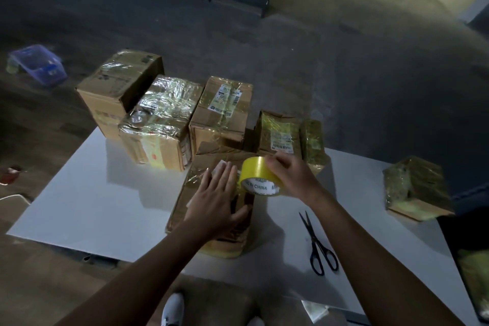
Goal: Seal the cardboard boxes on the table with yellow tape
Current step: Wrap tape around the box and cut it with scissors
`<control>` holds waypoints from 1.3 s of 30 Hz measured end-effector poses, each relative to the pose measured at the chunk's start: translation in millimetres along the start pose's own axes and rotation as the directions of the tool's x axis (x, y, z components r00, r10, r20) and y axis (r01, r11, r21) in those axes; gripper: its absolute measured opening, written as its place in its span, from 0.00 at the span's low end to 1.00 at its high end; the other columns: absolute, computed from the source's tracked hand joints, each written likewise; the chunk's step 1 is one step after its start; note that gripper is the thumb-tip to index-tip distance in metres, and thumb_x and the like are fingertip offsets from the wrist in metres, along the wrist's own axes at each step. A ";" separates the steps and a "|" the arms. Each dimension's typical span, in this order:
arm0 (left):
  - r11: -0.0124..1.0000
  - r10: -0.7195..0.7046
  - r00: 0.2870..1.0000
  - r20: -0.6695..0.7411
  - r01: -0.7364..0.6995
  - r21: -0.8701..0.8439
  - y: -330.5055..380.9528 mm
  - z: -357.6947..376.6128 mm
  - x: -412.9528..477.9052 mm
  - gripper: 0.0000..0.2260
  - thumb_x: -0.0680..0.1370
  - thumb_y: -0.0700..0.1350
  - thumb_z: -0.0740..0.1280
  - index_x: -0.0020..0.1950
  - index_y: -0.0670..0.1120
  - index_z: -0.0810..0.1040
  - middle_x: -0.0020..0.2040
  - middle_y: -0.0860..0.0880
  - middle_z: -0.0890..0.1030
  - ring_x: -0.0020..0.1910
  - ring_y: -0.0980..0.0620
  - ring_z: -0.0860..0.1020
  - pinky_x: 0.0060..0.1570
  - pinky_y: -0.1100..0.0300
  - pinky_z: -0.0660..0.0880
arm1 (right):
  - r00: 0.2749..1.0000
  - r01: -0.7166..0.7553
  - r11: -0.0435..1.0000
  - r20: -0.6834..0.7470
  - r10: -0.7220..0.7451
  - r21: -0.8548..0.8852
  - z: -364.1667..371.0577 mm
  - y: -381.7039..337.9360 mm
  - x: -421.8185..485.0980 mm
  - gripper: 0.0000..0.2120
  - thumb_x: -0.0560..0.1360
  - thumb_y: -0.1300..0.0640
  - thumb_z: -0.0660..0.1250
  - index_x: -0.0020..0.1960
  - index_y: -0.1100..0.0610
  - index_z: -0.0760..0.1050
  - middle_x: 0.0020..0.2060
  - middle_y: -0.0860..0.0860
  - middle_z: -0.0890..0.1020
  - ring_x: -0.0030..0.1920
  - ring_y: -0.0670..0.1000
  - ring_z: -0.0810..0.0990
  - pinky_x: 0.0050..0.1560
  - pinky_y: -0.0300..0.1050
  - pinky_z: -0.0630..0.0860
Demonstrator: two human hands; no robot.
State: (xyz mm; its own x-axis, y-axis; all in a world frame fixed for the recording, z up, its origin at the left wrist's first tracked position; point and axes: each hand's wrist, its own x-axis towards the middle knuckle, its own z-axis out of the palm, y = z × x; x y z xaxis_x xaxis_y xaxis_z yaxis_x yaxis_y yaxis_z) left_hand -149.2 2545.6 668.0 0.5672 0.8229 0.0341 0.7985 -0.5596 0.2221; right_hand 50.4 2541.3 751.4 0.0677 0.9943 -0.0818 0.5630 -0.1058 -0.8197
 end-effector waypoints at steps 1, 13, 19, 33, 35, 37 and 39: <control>1.000 0.004 1.000 -0.002 -0.004 -0.004 -0.1 0.0 -0.2 0.42 0.75 0.69 0.46 0.78 0.40 0.52 0.78 0.42 0.53 0.78 0.46 0.46 0.75 0.47 0.44 | 1.000 0.001 0.998 -0.016 0.000 0.056 1.1 3.6 -1.6 0.16 0.78 0.48 0.65 0.33 0.54 0.73 0.27 0.44 0.72 0.29 0.39 0.69 0.31 0.32 0.64; 0.998 -0.051 0.988 0.146 0.043 0.055 4.2 -8.8 5.9 0.52 0.65 0.77 0.30 0.79 0.44 0.42 0.79 0.42 0.41 0.77 0.46 0.36 0.73 0.46 0.34 | 0.996 -0.075 0.915 0.011 0.086 -0.398 5.7 83.1 -9.9 0.20 0.77 0.47 0.65 0.34 0.62 0.74 0.28 0.56 0.74 0.31 0.55 0.72 0.34 0.47 0.68; 0.947 -0.311 0.905 0.289 0.269 0.176 68.0 -20.3 22.6 0.42 0.78 0.63 0.58 0.78 0.43 0.37 0.76 0.35 0.35 0.75 0.34 0.34 0.67 0.27 0.38 | 0.992 -0.061 0.874 0.069 0.107 -0.482 29.4 84.5 0.5 0.13 0.77 0.49 0.63 0.39 0.56 0.75 0.35 0.51 0.75 0.40 0.53 0.74 0.39 0.46 0.68; 0.941 -0.335 0.884 0.326 0.333 0.064 56.4 -30.5 22.6 0.30 0.83 0.48 0.52 0.78 0.40 0.37 0.77 0.33 0.40 0.74 0.28 0.38 0.67 0.27 0.48 | 0.989 -0.110 0.909 0.047 0.141 -0.401 28.6 71.3 -10.2 0.20 0.80 0.44 0.57 0.32 0.52 0.66 0.30 0.49 0.71 0.35 0.50 0.72 0.37 0.42 0.64; 0.939 -0.332 0.882 0.335 0.341 0.033 51.1 -39.1 22.6 0.31 0.82 0.47 0.54 0.78 0.40 0.39 0.78 0.36 0.41 0.75 0.30 0.40 0.68 0.28 0.50 | 0.994 -0.088 0.928 0.036 0.108 -0.362 20.6 62.4 -10.9 0.20 0.80 0.44 0.58 0.30 0.46 0.64 0.28 0.45 0.69 0.32 0.46 0.70 0.34 0.42 0.62; 0.921 -0.326 0.881 0.342 0.378 -0.096 43.9 -44.6 23.6 0.33 0.81 0.48 0.57 0.78 0.41 0.41 0.78 0.38 0.42 0.76 0.33 0.42 0.69 0.30 0.50 | 0.997 -0.056 0.941 0.031 0.071 -0.334 10.8 50.5 -9.4 0.20 0.80 0.43 0.58 0.30 0.45 0.64 0.27 0.45 0.69 0.32 0.47 0.70 0.32 0.43 0.61; 0.889 -0.285 0.906 0.313 0.372 -0.268 35.4 -44.6 25.5 0.34 0.79 0.48 0.60 0.78 0.40 0.46 0.77 0.36 0.49 0.76 0.34 0.47 0.72 0.35 0.51 | 0.999 -0.027 0.942 0.008 0.031 -0.333 0.1 37.1 -5.3 0.21 0.79 0.42 0.58 0.31 0.50 0.67 0.27 0.48 0.70 0.32 0.50 0.70 0.33 0.44 0.61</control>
State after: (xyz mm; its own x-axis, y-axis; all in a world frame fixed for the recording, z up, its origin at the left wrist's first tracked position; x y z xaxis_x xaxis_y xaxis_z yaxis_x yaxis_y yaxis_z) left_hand -115.5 2551.2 720.2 0.3498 0.8738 -0.3377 0.8665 -0.1649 0.4711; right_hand 70.8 2532.1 721.3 0.0787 0.9906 -0.1117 0.8032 -0.1294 -0.5815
